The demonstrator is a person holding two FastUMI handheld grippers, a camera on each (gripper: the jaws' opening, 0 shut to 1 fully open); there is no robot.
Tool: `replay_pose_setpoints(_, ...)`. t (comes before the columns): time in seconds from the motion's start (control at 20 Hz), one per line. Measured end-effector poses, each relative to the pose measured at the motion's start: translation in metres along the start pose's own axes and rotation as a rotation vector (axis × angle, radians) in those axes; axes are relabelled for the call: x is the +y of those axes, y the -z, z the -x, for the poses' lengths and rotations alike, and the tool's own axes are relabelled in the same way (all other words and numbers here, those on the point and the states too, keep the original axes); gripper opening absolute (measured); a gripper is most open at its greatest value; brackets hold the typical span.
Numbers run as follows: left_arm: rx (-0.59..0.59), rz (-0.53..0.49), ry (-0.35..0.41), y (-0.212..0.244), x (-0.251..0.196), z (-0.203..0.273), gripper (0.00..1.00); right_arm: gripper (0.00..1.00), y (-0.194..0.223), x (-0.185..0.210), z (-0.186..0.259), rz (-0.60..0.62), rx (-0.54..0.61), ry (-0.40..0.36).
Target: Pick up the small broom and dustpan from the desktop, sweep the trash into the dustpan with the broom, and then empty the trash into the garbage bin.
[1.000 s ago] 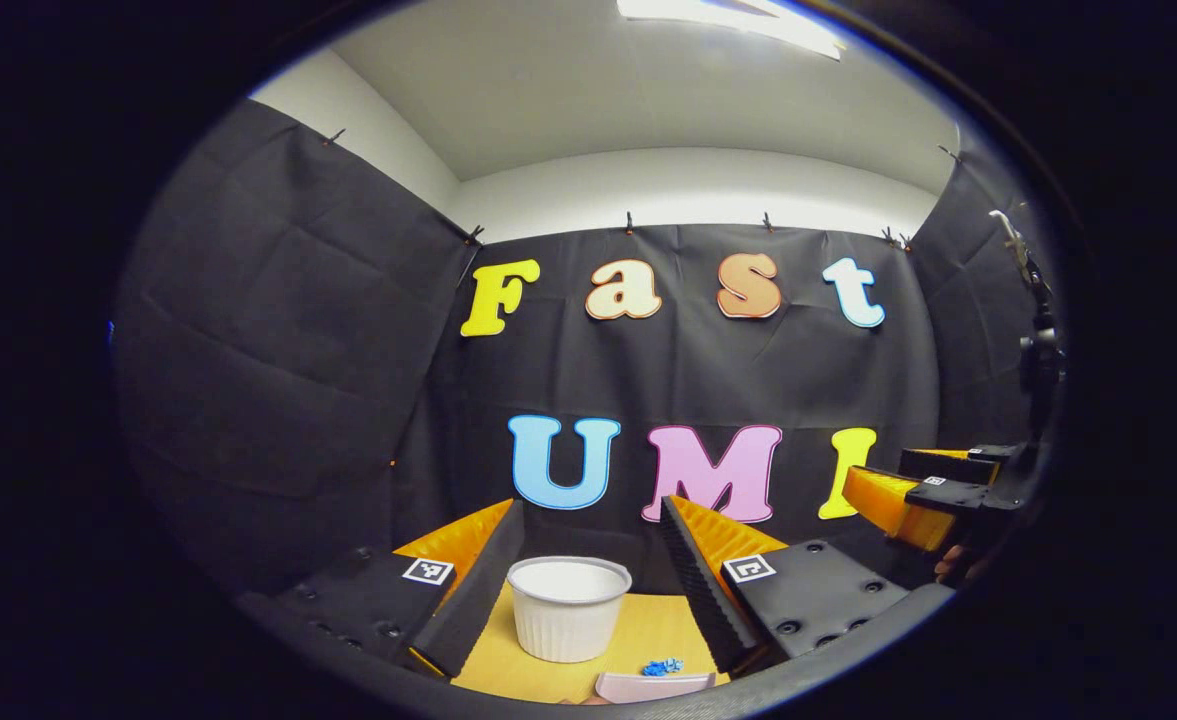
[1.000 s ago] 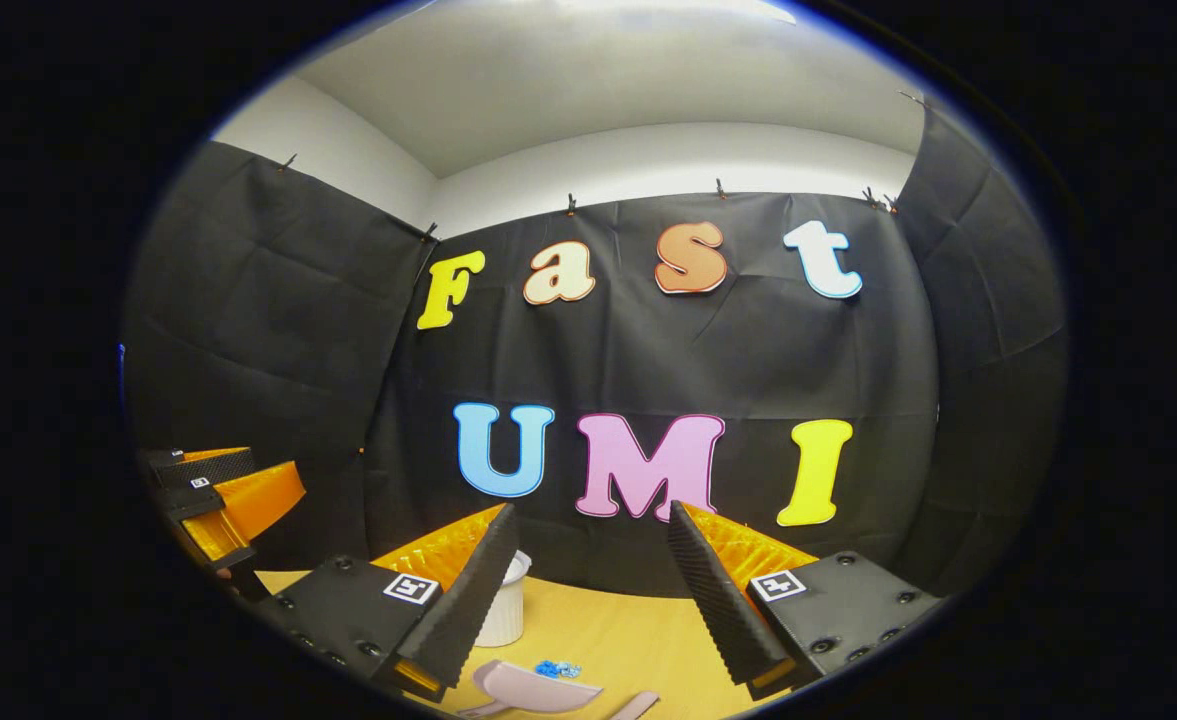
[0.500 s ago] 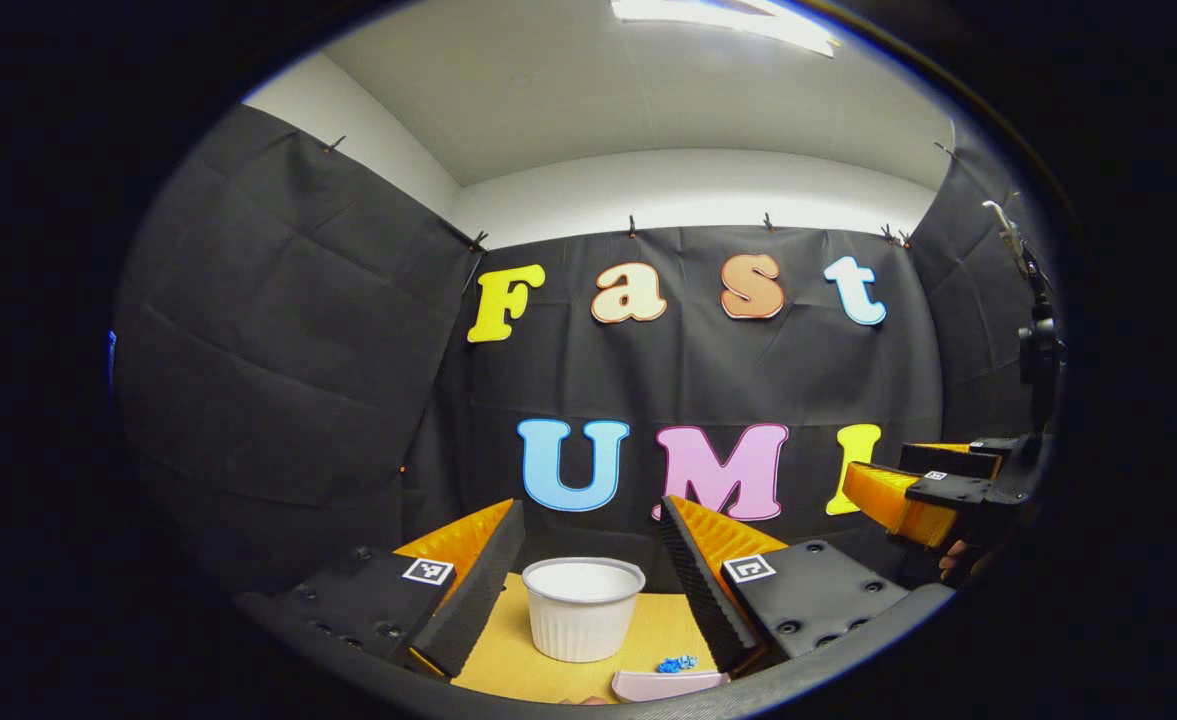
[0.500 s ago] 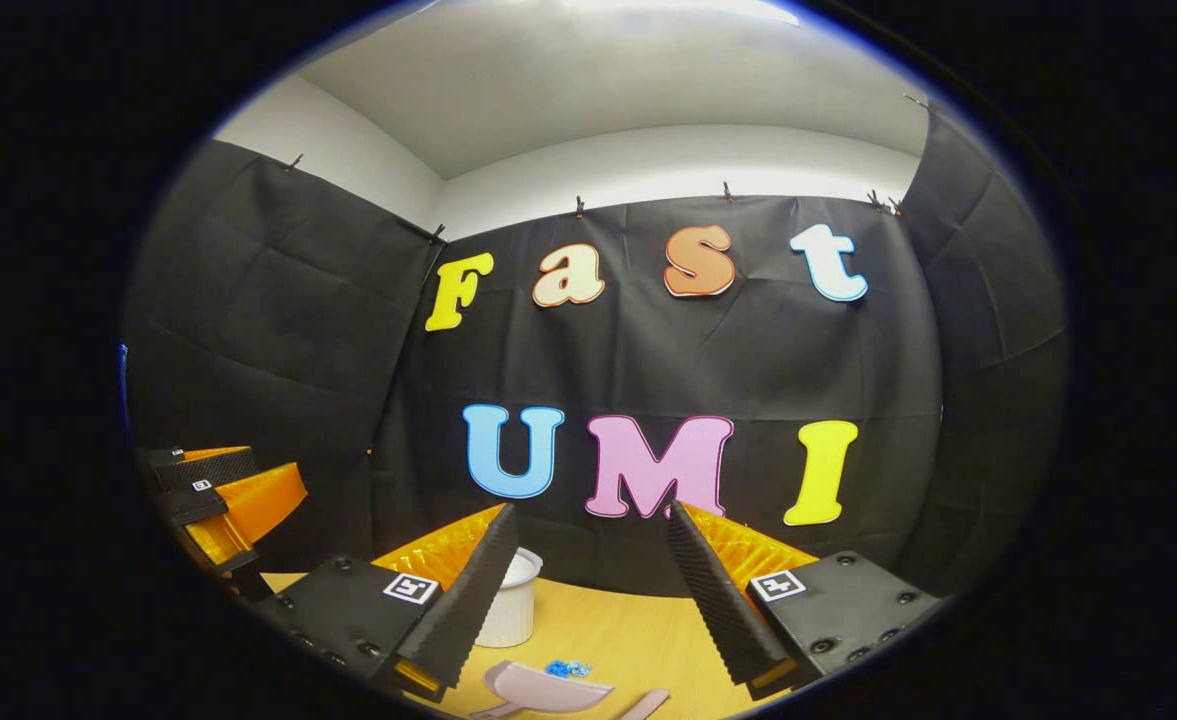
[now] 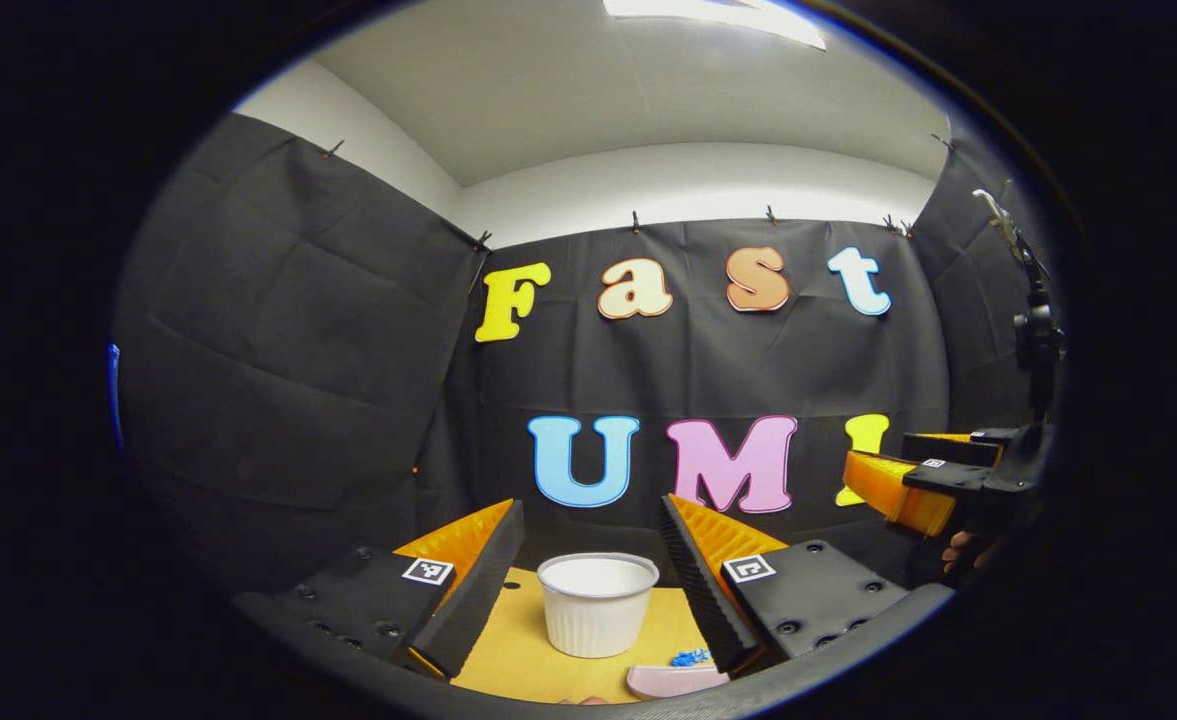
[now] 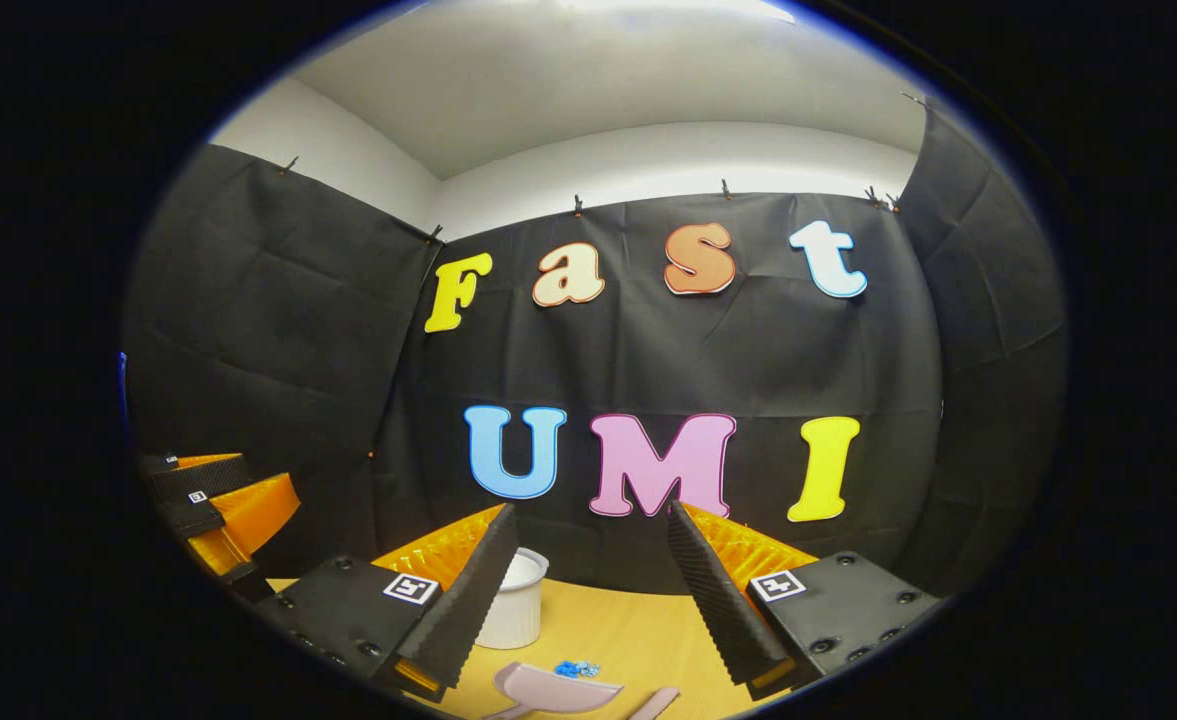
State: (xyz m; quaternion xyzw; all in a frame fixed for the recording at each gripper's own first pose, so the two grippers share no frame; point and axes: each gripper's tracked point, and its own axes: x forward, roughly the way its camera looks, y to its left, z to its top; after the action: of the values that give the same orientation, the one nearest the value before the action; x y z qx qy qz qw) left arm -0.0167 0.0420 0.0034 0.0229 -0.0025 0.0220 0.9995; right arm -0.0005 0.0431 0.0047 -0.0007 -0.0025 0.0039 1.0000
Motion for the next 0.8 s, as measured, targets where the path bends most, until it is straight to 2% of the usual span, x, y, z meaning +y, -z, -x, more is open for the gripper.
replay_pose_setpoints(0.35,0.016,-0.014,-0.044,0.002,0.004,0.005,0.80,0.97,0.014,0.014,-0.003,-0.018,0.051,-0.071)
replay_pose_setpoints(0.4,0.004,-0.014,-0.049,-0.001,0.004,0.008,0.80,0.93,0.013,0.012,-0.004,-0.014,0.052,-0.078)
replay_pose_setpoints(0.45,0.005,-0.017,-0.056,-0.003,0.003,0.009,0.80,0.97,0.013,0.011,-0.006,-0.013,0.056,-0.087)
replay_pose_setpoints(0.75,0.011,-0.055,-0.080,-0.006,-0.004,0.024,0.80,0.97,0.009,0.012,-0.007,-0.061,0.056,-0.117)
replay_pose_setpoints(0.8,0.002,-0.061,-0.078,-0.009,-0.007,0.027,0.80,0.93,0.009,0.011,-0.006,-0.064,0.053,-0.119)
